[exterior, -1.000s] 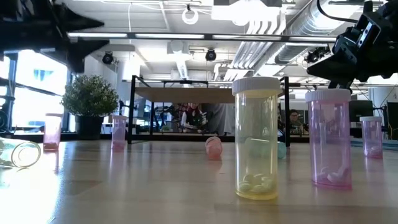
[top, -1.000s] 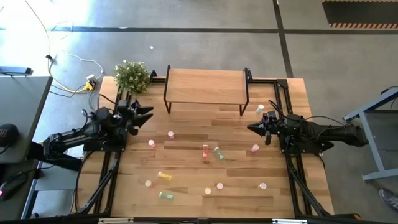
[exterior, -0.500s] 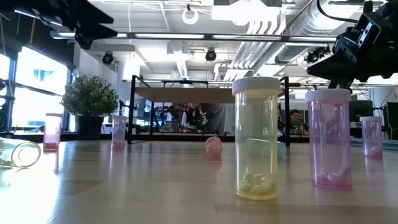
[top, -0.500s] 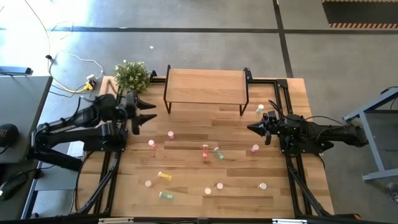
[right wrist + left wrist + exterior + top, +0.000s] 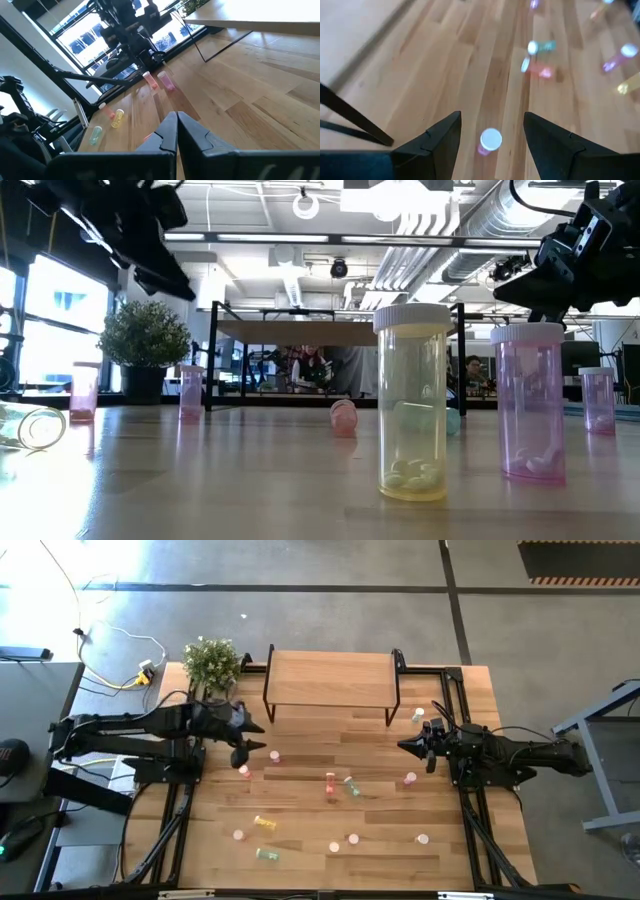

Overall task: Pick and place medicine bottles onto shelf by color
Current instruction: Put the top left purple pill bottle on the shelf

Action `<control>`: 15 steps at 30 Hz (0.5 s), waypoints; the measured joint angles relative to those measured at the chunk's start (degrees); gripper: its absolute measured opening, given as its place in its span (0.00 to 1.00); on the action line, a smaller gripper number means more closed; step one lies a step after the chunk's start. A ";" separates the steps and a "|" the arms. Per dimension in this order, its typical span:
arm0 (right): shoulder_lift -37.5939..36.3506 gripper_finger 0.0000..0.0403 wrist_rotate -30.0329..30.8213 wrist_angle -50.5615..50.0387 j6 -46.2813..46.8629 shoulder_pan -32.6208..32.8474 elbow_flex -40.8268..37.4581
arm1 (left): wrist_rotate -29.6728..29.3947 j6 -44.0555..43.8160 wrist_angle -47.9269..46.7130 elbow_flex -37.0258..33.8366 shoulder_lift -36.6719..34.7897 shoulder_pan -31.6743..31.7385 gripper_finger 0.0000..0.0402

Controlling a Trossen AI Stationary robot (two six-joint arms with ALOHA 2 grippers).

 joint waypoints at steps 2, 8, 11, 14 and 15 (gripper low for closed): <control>0.00 0.00 0.00 0.00 0.01 0.01 0.01 | -0.50 -1.00 -0.01 0.00 2.46 -1.31 0.51; -0.01 0.00 0.00 0.00 0.00 0.00 0.00 | -2.04 -4.00 0.68 0.00 9.38 -4.62 0.51; 0.00 0.00 0.02 0.00 0.00 0.00 0.00 | -2.85 -4.50 2.98 0.00 12.43 -5.70 0.51; 0.00 0.00 0.00 0.01 0.00 0.01 0.01 | -2.99 -4.82 5.17 0.00 15.18 -6.68 0.51; -0.01 0.00 -0.01 0.00 0.02 0.00 0.00 | -3.43 -5.42 5.86 0.00 16.14 -6.97 0.51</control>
